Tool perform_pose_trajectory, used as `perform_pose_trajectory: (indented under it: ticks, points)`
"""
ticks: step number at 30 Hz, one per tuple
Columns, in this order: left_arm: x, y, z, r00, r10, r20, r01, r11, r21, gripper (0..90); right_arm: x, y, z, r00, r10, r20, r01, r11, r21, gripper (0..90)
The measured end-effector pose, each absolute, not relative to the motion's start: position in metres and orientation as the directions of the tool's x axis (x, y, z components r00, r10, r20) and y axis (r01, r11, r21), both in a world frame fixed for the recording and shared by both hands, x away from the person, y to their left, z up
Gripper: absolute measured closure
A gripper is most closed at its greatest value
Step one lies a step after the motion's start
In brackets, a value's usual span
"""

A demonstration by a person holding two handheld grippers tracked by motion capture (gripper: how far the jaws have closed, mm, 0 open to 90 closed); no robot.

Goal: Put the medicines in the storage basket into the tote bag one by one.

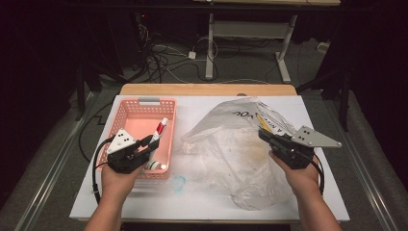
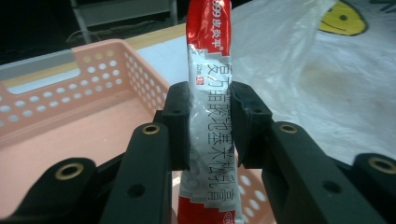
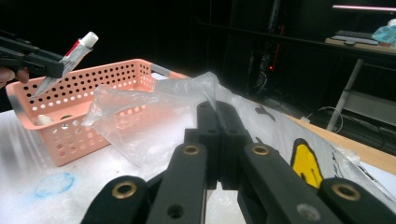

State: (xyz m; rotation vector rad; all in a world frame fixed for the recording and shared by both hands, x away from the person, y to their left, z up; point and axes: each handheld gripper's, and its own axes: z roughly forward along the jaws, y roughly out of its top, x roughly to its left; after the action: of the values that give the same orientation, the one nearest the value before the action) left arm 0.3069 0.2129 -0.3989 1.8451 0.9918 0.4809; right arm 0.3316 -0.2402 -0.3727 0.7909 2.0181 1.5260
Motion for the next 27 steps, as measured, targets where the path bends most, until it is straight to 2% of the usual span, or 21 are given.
perform_pose_trajectory:
  ticks: [9,12,27]
  points:
    - [0.297,0.188,-0.392,0.665,0.742,-0.087,0.389,-0.245,0.888,68.7,0.332,-0.24,-0.374,-0.712,0.701,-0.022,0.172,0.204,0.964,90.0]
    - [0.294,0.18,-0.39,0.683,0.728,-0.059,0.372,-0.277,0.886,68.7,0.333,-0.24,-0.374,-0.718,0.695,-0.016,0.176,0.204,0.963,90.0]
    - [0.287,0.158,-0.389,0.723,0.689,-0.054,0.353,-0.301,0.886,68.7,0.335,-0.235,-0.375,-0.705,0.709,0.009,0.202,0.189,0.961,90.0]
